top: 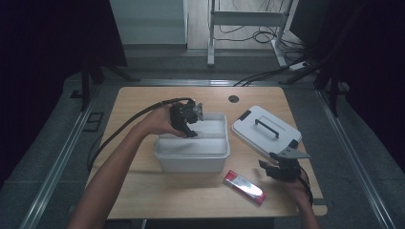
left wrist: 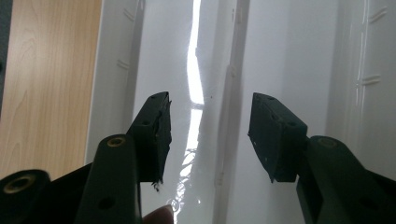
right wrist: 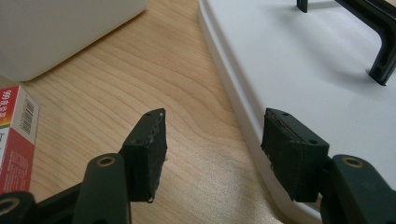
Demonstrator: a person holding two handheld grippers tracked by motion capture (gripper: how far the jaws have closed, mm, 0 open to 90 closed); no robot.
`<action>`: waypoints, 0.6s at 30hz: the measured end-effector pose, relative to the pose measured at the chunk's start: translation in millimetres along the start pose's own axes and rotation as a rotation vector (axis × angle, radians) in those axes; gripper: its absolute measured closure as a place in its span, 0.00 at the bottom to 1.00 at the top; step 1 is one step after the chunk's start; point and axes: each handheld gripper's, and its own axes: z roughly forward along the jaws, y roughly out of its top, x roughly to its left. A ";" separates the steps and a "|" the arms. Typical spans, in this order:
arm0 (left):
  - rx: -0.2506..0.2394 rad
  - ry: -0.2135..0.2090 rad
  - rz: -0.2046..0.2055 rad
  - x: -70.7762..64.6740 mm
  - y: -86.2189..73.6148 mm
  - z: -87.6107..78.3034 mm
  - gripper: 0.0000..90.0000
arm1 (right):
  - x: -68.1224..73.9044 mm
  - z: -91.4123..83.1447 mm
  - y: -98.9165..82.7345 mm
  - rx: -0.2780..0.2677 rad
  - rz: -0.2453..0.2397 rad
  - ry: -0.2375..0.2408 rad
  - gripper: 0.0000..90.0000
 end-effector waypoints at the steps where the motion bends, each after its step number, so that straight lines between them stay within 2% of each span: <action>1: 0.004 0.000 0.002 0.2 -0.1 1.2 0.56 | -0.1 0.0 -0.1 0.001 0.002 -0.001 0.45; 18: 0.022 -0.024 0.008 2.3 0.8 8.6 0.66 | -1.0 0.8 -1.3 0.007 0.002 -0.004 0.45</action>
